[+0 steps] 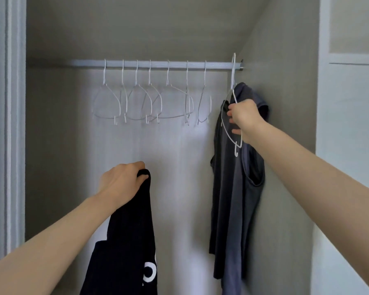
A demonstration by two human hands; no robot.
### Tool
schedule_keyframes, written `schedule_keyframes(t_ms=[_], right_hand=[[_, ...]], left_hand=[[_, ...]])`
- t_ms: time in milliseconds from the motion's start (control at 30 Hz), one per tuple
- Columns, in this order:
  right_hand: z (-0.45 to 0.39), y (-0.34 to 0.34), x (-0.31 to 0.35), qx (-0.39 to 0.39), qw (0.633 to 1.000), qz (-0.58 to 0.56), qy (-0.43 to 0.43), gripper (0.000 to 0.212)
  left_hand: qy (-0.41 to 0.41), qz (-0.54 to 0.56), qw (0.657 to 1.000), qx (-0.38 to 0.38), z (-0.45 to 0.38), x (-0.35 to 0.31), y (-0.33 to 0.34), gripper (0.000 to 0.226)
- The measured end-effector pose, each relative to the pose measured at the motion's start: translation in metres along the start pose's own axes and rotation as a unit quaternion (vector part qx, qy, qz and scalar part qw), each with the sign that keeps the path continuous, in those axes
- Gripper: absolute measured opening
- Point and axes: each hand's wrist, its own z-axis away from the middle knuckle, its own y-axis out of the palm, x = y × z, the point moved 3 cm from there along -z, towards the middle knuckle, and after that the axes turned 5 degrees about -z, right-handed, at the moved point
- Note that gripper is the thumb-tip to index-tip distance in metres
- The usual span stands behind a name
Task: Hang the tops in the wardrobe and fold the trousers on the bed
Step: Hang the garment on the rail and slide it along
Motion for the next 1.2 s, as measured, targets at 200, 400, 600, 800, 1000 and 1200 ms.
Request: schedule_keyframes(t_ms=[200, 400, 600, 800, 1000, 1200], right_hand=[[0.075, -0.023, -0.037, 0.041, 0.994, 0.025, 0.094, 0.033], [0.140, -0.053, -0.072, 0.163, 0.956, -0.031, 0.241, 0.030], [0.177, -0.082, -0.101, 0.306, 0.872, -0.149, 0.350, 0.029], [0.193, -0.118, -0.105, 0.442, 0.801, -0.202, 0.349, 0.033], [0.194, -0.137, -0.107, 0.513, 0.752, -0.243, 0.334, 0.038], [0.208, -0.118, -0.123, 0.510, 0.780, -0.214, 0.292, 0.029]], left_hand=[[-0.042, 0.018, 0.998, 0.039, 0.036, -0.002, 0.017, 0.015], [-0.151, 0.167, 0.969, 0.100, 0.063, -0.004, 0.034, 0.015], [-0.177, 0.124, 0.974, 0.068, 0.083, -0.010, 0.037, 0.012], [-0.153, -0.020, 0.982, 0.112, 0.102, -0.010, 0.040, 0.020], [-0.164, 0.011, 0.978, 0.125, 0.104, -0.016, 0.028, 0.020], [-0.186, 0.211, 0.952, 0.121, 0.101, -0.041, -0.001, 0.028]])
